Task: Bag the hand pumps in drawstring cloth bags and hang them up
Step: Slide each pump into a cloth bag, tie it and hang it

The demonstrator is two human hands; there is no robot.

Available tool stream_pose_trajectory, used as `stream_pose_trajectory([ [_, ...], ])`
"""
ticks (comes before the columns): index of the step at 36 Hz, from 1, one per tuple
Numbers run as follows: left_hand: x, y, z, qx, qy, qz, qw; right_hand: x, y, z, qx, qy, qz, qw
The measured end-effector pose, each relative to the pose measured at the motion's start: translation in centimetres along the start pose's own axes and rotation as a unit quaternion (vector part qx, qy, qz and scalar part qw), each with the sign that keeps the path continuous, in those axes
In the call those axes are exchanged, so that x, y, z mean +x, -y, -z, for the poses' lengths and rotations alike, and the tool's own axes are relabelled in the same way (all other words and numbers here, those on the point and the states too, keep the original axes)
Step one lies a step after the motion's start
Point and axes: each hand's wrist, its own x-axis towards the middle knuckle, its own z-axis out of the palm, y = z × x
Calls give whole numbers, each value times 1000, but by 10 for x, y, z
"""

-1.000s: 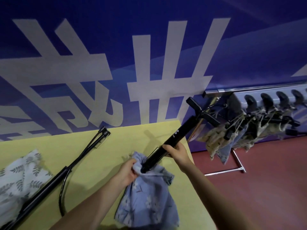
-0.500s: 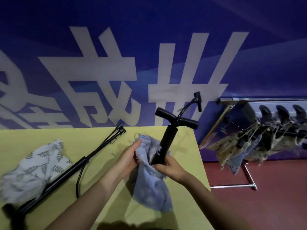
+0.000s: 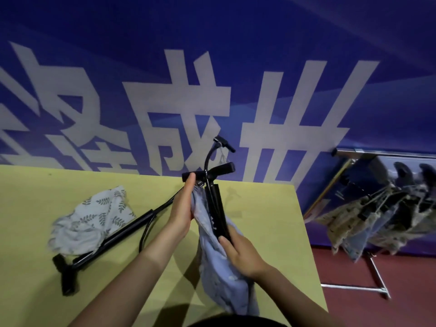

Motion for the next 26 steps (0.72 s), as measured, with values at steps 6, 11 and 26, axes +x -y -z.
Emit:
stream_pose_trajectory([
  [6,8,-2,28,-19,-100,5,995,2,7,-6,-42,25,28,998],
  [11,14,-5,44,-61,5,76,995,6,8,-5,-21,32,17,999],
  [26,11,5,49,-135,-24,65,988,17,-29,4,255,-141,-322,901],
])
